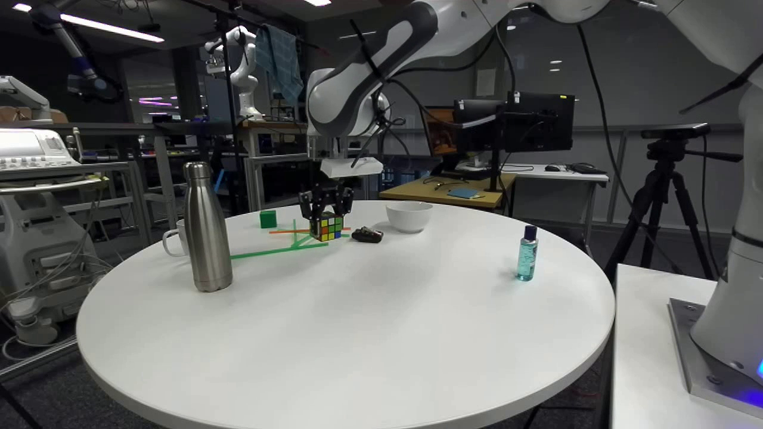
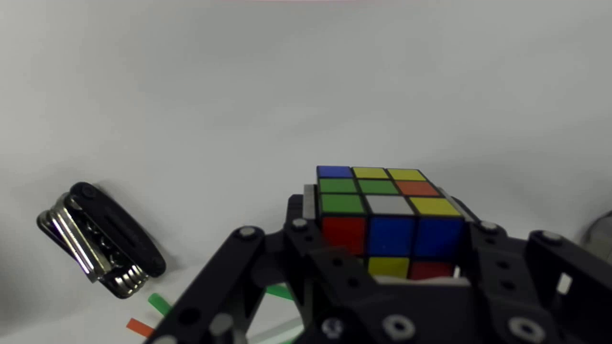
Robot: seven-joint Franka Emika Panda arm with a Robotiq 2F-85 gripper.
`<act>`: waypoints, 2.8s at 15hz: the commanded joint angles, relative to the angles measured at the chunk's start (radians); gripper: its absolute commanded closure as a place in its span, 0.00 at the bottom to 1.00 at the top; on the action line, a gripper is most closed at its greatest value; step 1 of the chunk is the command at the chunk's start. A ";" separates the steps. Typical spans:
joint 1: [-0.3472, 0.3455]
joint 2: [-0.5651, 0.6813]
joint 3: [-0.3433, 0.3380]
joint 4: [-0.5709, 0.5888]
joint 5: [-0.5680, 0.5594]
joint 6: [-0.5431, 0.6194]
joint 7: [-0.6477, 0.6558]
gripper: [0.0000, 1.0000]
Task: Move the Rubik's cube to the right
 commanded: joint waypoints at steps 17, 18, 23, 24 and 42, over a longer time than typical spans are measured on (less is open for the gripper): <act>-0.017 -0.440 -0.018 -0.758 0.084 0.196 0.173 0.66; -0.016 -0.461 -0.017 -0.790 0.091 0.214 0.179 0.66; -0.019 -0.550 -0.014 -0.917 0.121 0.267 0.204 0.66; -0.021 -0.563 -0.013 -0.937 0.126 0.274 0.213 0.66; -0.040 -0.583 -0.043 -0.999 0.106 0.388 0.942 0.66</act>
